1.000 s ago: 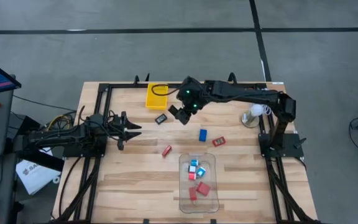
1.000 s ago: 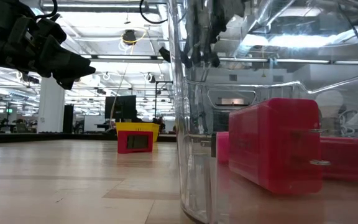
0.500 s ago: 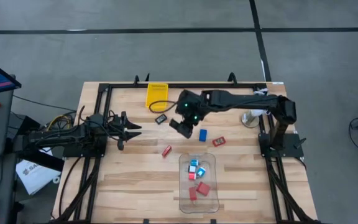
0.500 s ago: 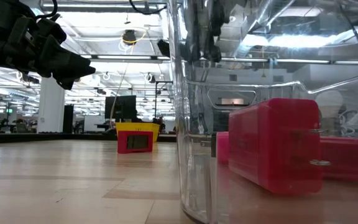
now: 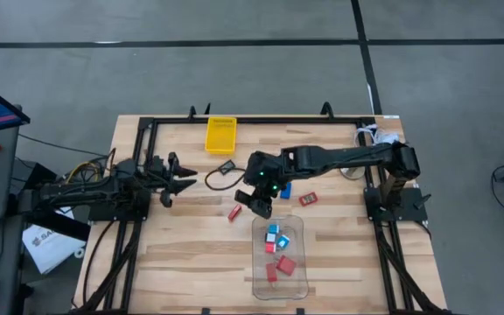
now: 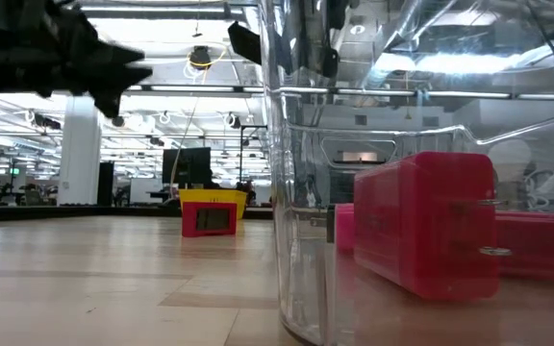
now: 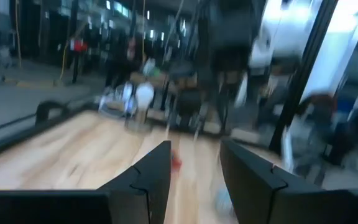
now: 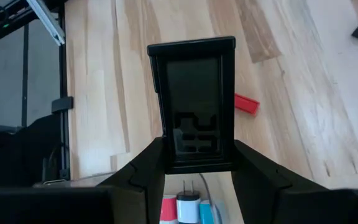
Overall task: Pick & Place Office items
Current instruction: Put the right black digital clock into the yellow bin
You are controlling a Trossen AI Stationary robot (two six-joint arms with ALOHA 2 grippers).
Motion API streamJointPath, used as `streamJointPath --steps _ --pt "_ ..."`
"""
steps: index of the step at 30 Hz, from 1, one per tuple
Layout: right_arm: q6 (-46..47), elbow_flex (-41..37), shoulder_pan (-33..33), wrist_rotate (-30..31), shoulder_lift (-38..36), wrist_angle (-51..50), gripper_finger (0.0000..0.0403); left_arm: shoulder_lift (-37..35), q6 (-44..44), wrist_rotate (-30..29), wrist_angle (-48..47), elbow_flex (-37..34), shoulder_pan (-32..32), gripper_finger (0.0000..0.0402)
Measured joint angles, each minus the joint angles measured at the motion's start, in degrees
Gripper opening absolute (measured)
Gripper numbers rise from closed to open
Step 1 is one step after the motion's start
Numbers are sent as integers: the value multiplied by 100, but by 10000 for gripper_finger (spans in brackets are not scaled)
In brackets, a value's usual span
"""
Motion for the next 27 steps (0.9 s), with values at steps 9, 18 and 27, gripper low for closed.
streamJointPath --steps 9,18,27 --pt "61 0 66 91 0 1 139 343 -581 416 502 1 -56 136" --pt "61 0 43 -99 2 590 139 1934 -316 -240 1188 128 -951 186" --pt "-148 0 63 271 2 552 139 3598 436 -797 1498 1424 -1771 308"
